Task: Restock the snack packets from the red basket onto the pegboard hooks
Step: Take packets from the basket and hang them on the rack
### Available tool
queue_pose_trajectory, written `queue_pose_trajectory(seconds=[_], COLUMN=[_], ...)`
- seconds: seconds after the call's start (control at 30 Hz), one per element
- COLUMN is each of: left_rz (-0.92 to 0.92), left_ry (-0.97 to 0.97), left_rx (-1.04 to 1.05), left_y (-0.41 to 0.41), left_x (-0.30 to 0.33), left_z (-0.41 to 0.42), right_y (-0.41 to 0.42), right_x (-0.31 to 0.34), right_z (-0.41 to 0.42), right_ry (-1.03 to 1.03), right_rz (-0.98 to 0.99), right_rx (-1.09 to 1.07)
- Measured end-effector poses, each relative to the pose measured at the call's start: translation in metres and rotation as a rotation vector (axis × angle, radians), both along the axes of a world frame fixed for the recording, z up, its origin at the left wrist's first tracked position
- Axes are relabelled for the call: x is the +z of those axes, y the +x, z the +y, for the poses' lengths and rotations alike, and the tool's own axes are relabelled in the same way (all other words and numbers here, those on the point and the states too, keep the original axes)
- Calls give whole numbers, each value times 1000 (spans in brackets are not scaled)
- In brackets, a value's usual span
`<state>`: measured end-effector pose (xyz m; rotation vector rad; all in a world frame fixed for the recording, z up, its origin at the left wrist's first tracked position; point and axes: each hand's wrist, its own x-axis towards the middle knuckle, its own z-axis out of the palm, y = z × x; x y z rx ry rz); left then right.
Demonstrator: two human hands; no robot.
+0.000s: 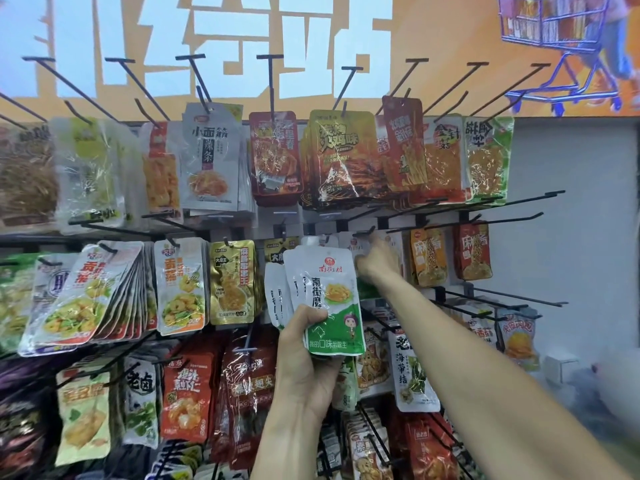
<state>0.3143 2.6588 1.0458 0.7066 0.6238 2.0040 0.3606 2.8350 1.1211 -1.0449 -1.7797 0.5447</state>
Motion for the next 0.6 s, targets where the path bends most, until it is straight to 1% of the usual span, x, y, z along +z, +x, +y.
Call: queue_pose_trajectory(seconds=[0.07,0.13,0.2,0.23,0.33,0.4,0.6], left_rz=[8,13,12,9,20,12,10], left_ry=[6,4,-5,-7,-15,-14,-1], left_rx=[-4,1,6,7,-20,-25,-72], left_y=[-2,-2,-4,-4,0,1,5], left_x=[-1,-3,-6,-8,-8,-9,-15], left_z=[1,2,5,7,10,11,11], right_y=[8,25,41,47,50,49,60], right_x=[-10,-26,-43,-48,-53,-52,-57], right_z=[-8,-27,-57,-75,-99,-101,-94], right_ry=[38,34,-43,-83,-153,-203,-255], right_rz=[47,260,508,556,549,595,748], right_rx=[-24,6,177,260,368,404,470])
